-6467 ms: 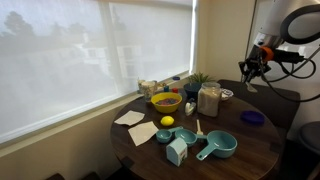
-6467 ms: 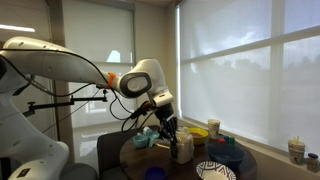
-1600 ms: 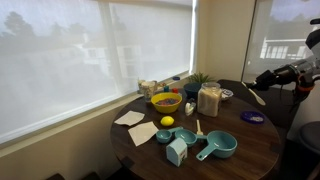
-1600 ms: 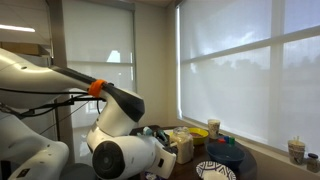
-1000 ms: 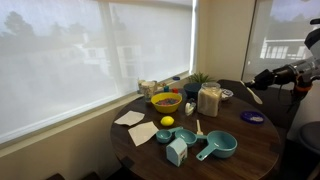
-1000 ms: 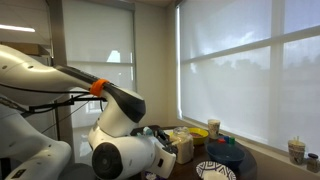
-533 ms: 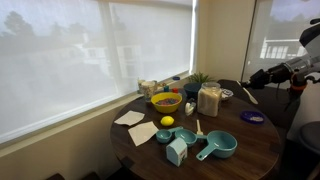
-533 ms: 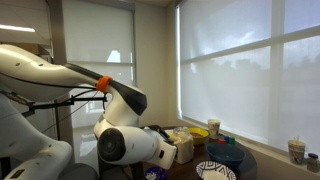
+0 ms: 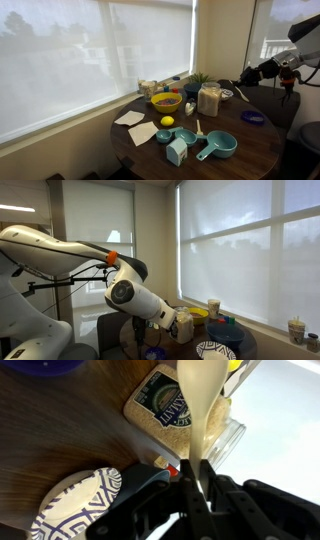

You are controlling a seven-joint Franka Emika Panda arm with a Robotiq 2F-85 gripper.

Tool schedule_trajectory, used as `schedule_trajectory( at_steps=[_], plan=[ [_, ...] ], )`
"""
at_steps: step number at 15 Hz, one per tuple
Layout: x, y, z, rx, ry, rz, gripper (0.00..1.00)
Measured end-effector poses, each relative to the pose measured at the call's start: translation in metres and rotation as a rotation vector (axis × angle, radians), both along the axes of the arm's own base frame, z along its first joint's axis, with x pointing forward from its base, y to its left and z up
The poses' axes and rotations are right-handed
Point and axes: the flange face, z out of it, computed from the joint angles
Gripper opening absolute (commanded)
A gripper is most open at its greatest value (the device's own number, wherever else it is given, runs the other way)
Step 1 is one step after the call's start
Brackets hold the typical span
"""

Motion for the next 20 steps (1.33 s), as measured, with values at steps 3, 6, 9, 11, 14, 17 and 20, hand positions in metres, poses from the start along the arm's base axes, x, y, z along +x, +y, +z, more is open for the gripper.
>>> schedule_trajectory(
  at_steps=[3, 6, 9, 11, 14, 17, 20],
  plan=[
    [0.01, 0.022, 0.004, -0.04, 0.107, -0.071, 0.03],
    [0.018, 0.043, -0.002, -0.069, 0.224, -0.134, 0.03],
    [0.022, 0.06, -0.005, -0.096, 0.327, -0.193, 0.03],
    [0.024, 0.072, -0.007, -0.108, 0.392, -0.22, 0.03],
    [0.025, 0.087, -0.006, -0.137, 0.467, -0.265, 0.03],
    [0.024, 0.105, -0.007, -0.133, 0.534, -0.289, 0.03],
    [0.022, 0.121, -0.011, -0.128, 0.6, -0.316, 0.03]
  ],
)
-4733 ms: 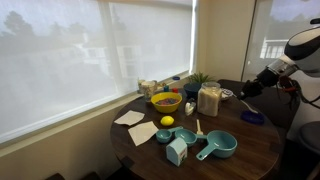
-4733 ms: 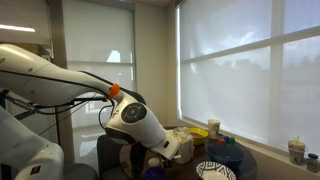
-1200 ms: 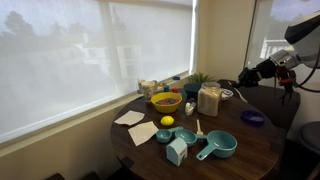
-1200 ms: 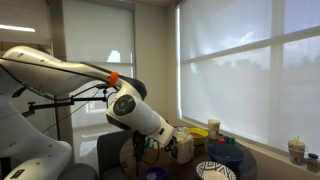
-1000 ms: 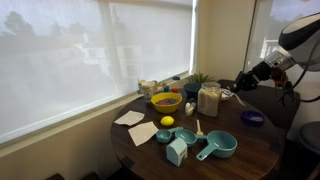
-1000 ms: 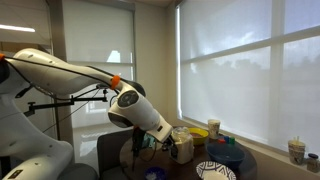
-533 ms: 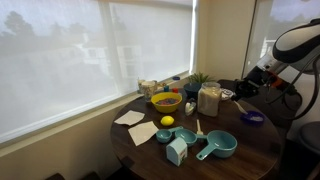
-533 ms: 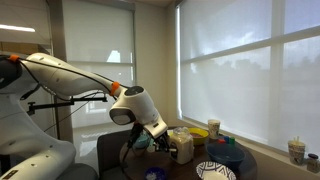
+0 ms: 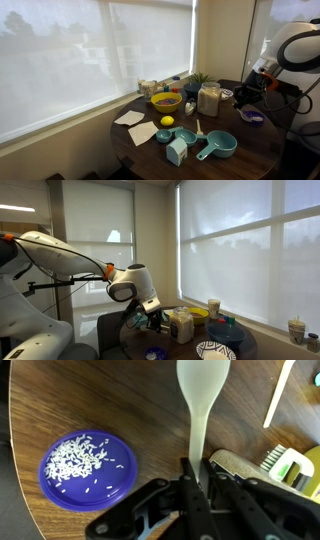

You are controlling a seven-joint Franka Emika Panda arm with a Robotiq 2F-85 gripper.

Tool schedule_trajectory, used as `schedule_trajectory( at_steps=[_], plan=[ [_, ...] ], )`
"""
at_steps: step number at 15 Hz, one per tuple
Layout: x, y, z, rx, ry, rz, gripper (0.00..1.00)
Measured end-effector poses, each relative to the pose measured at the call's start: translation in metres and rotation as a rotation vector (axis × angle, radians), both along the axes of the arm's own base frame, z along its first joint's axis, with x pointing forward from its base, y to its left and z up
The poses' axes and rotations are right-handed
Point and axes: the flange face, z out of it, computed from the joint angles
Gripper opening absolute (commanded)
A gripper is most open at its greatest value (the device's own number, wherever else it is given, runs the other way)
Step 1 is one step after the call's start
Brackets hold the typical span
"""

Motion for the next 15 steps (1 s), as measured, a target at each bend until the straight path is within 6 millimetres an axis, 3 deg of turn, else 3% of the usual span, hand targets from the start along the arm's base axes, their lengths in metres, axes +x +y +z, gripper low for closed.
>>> schedule_trajectory(
  at_steps=[9, 15],
  plan=[
    [-0.012, 0.02, -0.026, -0.015, 0.111, -0.092, 0.03],
    [-0.01, 0.021, -0.042, 0.017, 0.155, -0.088, 0.03]
  ],
)
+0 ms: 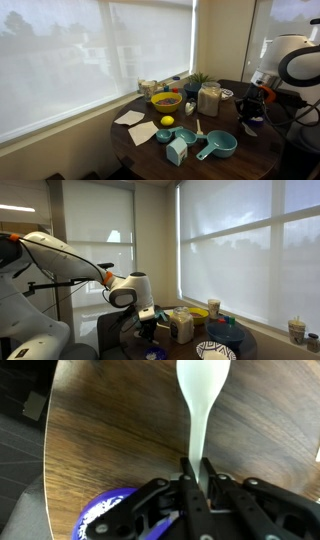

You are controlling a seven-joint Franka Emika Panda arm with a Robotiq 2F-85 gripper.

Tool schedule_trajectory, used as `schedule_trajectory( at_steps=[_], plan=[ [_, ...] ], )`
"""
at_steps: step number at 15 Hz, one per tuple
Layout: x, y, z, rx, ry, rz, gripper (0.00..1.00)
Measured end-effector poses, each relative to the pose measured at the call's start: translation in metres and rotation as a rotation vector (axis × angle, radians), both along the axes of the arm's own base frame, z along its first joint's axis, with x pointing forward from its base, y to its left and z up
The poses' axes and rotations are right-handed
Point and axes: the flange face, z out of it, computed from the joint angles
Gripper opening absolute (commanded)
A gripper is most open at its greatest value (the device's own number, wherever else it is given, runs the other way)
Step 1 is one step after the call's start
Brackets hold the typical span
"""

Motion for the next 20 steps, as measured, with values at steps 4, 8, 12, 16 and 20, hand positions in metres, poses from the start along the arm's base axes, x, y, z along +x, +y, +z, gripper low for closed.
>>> schedule_trajectory(
  at_steps=[4, 8, 12, 16, 20],
  plan=[
    [0.002, -0.005, -0.011, 0.015, 0.03, -0.007, 0.37],
    [0.003, -0.003, -0.012, 0.01, 0.026, 0.004, 0.57],
    [0.005, 0.005, -0.005, 0.009, 0.005, 0.028, 0.85],
    [0.008, 0.01, 0.025, 0.006, -0.028, 0.078, 1.0],
    [0.004, -0.013, 0.076, -0.015, -0.097, 0.222, 1.0]
  ],
)
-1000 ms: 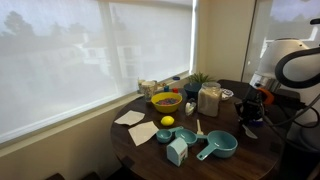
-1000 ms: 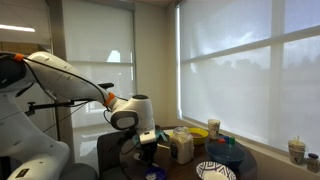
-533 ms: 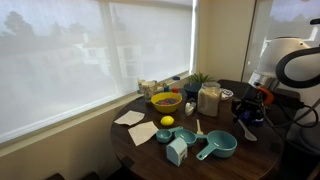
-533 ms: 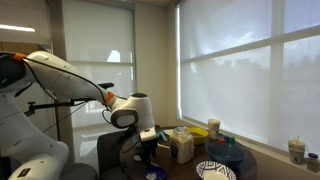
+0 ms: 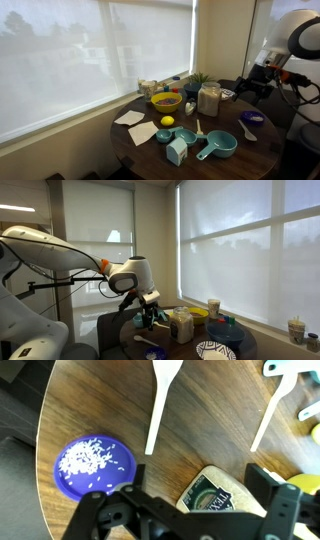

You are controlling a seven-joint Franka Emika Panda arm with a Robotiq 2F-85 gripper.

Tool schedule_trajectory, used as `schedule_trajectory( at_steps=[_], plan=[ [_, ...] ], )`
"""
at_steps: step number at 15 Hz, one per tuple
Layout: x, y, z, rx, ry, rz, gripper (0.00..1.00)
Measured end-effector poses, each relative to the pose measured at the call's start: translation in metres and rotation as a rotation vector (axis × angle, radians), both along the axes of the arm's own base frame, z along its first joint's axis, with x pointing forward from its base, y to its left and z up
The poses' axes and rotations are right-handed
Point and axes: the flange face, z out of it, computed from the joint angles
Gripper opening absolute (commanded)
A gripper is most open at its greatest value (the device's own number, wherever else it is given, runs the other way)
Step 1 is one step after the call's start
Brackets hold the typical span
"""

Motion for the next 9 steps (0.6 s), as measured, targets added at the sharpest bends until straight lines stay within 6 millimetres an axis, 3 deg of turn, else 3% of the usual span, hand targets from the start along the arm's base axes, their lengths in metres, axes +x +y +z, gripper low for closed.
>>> schedule_trajectory(
  at_steps=[5, 9],
  plan=[
    [-0.015, -0.035, 0.063, -0.012, -0.064, 0.173, 1.0],
    [-0.027, -0.059, 0.098, -0.017, -0.077, 0.302, 1.0]
  ],
)
